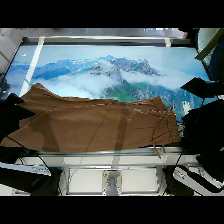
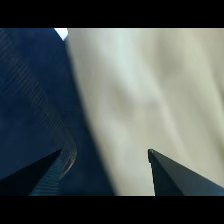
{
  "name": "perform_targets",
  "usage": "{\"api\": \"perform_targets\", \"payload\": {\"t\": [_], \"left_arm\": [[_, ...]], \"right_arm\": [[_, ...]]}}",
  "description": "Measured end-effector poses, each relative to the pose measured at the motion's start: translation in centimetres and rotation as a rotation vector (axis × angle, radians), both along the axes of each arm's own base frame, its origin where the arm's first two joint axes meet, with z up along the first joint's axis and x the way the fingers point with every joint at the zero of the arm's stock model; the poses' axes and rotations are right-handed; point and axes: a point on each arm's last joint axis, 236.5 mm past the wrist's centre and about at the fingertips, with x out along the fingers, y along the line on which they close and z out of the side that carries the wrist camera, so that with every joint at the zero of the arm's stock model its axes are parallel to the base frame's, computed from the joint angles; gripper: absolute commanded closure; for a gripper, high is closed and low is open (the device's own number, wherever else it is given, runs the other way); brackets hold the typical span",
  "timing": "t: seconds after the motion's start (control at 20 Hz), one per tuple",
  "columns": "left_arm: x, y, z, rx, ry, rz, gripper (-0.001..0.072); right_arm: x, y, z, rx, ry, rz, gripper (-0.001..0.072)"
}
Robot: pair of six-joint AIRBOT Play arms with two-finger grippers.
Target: Fold the clothes and pants, and hang the long-sleeved shirts on hangers.
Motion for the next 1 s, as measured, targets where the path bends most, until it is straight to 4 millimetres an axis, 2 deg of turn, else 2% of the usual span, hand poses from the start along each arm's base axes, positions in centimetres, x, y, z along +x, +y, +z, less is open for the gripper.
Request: {"api": "perform_targets", "payload": {"t": [0.1,0.2,0.25,0.3,0.35,0.55,0.6,0.65,0.7,0.75,1.0], "left_arm": [[1.9,-0.3,-0.4,-0.018,-0.061,0.003,0.0172],[3.4,-0.7,-0.9,-0.032,-0.1,-0.003,0.0257],[3.9,-0.9,-1.1,-0.037,-0.109,-0.008,0.0347],[4.4,-1.0,-1.4,-0.04,-0.118,-0.008,0.0555],[4.8,-1.2,-1.6,-0.046,-0.122,-0.016,0.0692],[6.0,-1.5,-1.5,-0.031,-0.148,-0.054,0.0695],[6.4,-1.4,-1.0,-0.024,-0.159,-0.062,0.0652],[6.7,-1.3,-0.5,-0.019,-0.17,-0.071,0.0416],[7.0,-1.2,0.2,-0.014,-0.181,-0.081,0.0137],[7.3,-1.1,0.7,-0.008,-0.19,-0.087,0.0101],[8.6,-1.6,3.0,0.006,-0.215,-0.128,0.01]], "right_arm": [[0.3,1.2,0.1,0.003,-0.006,0.022,0.0258],[0.8,2.0,0.3,0.002,-0.02,0.03,0.0258],[1.0,2.2,0.4,0.002,-0.026,0.03,0.0258],[1.2,2.3,0.4,0.002,-0.032,0.025,0.0258],[1.3,2.4,0.4,0.001,-0.033,0.022,0.0258],[1.4,2.2,0.3,-0.011,-0.031,0.008,0.0258],[1.4,2.1,0.2,-0.016,-0.029,0.005,0.0258],[1.4,1.9,0.1,-0.026,-0.026,0.003,0.0258],[1.4,1.6,0.0,-0.039,-0.022,-0.001,0.0258],[1.3,1.3,-0.3,-0.058,-0.015,-0.004,0.0258],[0.7,-1.7,-2.6,-0.173,0.063,-0.036,0.0257]]}}
